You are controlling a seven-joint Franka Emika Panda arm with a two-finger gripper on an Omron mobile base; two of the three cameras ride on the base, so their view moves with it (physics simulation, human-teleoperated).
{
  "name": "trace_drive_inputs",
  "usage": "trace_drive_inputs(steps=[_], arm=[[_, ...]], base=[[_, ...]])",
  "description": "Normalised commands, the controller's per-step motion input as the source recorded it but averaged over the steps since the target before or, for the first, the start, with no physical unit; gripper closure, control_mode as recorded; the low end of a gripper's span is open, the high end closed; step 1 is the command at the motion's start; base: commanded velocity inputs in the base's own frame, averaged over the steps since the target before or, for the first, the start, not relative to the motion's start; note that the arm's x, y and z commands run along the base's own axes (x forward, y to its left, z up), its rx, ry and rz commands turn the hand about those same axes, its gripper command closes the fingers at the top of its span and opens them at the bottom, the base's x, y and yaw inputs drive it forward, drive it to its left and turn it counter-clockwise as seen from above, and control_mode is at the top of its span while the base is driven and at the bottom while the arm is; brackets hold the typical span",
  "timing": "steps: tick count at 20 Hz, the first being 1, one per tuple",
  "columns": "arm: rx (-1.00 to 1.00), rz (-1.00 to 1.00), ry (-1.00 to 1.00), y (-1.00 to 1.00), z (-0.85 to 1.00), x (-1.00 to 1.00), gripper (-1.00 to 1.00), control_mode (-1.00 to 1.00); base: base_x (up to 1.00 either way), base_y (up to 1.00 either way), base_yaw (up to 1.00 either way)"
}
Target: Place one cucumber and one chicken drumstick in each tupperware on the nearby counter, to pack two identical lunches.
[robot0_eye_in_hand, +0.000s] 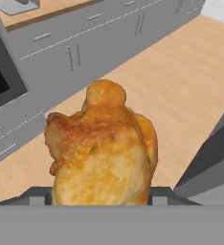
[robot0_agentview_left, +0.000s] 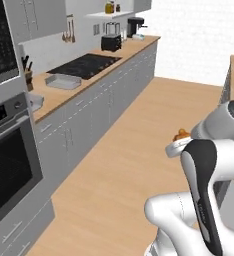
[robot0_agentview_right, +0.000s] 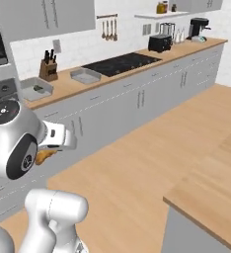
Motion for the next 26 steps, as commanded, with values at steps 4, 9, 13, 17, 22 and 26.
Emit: trace_drive_inputs(steps=[4,9,13,17,22,26], arm=[[0.0,0.0,0.0,0.0,0.0,0.0,1.0,1.0],[0.0,0.0,0.0,0.0,0.0,0.0,1.0,1.0],[0.0,0.0,0.0,0.0,0.0,0.0,1.0,1.0],[0.0,0.0,0.0,0.0,0.0,0.0,1.0,1.0],[0.0,0.0,0.0,0.0,0.0,0.0,1.0,1.0],[0.0,0.0,0.0,0.0,0.0,0.0,1.0,1.0]], base=[[1.0,0.3,0.0],[1.0,0.3,0.0],[1.0,0.14,0.0],[1.0,0.02,0.0],[1.0,0.0,0.12],[1.0,0.0,0.47]])
